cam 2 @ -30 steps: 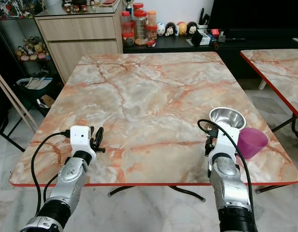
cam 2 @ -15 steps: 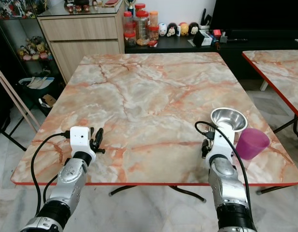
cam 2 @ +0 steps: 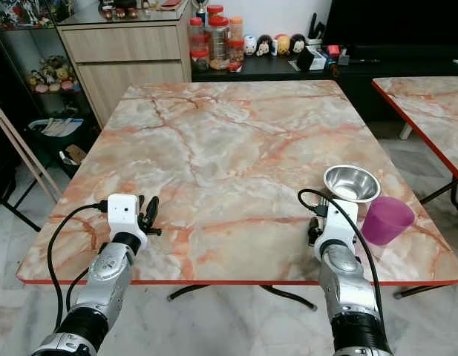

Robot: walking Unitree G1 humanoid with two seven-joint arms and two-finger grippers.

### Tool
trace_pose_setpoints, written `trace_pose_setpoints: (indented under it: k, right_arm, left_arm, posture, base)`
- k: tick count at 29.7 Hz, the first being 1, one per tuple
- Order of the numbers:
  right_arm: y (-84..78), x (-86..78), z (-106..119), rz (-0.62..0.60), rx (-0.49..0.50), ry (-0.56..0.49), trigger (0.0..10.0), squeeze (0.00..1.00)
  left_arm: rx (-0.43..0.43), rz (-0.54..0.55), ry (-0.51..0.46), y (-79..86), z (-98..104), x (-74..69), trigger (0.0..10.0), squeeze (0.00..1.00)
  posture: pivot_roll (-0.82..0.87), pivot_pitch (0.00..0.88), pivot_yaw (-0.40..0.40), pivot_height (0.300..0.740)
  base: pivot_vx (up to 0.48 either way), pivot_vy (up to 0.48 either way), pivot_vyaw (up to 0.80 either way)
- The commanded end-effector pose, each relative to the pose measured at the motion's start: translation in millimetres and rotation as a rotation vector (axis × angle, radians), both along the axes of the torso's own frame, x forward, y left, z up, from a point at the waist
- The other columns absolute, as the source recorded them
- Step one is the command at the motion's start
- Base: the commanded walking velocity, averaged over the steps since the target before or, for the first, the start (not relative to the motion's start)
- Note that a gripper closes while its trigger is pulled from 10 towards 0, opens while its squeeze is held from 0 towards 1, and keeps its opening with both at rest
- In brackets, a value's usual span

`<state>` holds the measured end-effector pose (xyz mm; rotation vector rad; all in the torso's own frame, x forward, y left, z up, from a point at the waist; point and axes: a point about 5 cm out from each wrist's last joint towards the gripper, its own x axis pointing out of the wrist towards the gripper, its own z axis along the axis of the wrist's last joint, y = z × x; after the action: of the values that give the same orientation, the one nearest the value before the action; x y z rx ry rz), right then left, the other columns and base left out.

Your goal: Setting the table

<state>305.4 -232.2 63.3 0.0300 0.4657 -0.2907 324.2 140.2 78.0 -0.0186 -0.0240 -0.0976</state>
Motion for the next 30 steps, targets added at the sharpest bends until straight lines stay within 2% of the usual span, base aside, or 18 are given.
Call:
trace_pose_setpoints:
  k: [1, 15, 16, 30]
  right_arm:
    - [3.5, 4.0, 0, 0.004, 0.021, -0.010, 10.0, 0.00]
    - [9.5, 5.1, -10, 0.015, 0.057, 0.023, 10.0, 0.00]
    - [9.8, 5.5, -10, 0.014, 0.058, 0.021, 0.0, 0.00]
    - [10.3, 7.3, -11, 0.019, 0.061, 0.013, 0.0, 0.00]
  left_arm:
    - [-0.001, 0.000, 0.005, 1.1, 1, 0.5, 10.0, 0.00]
    - [0.000, -0.008, 0.022, -0.9, -2, -0.9, 10.0, 0.00]
    - [0.001, -0.008, 0.024, -0.9, -2, -1.0, 10.0, 0.00]
    - [-0.001, -0.019, 0.039, -2.5, -4, -1.3, 10.0, 0.00]
  posture:
    - [-0.06, 0.000, 0.043, 0.740]
    - [-0.06, 0.000, 0.039, 0.740]
    - [-0.06, 0.000, 0.039, 0.740]
    - [-0.06, 0.000, 0.037, 0.740]
  base:
    - [0.000, 0.000, 0.00]
    - [0.000, 0.000, 0.00]
    - [0.000, 0.000, 0.00]
    - [0.000, 0.000, 0.00]
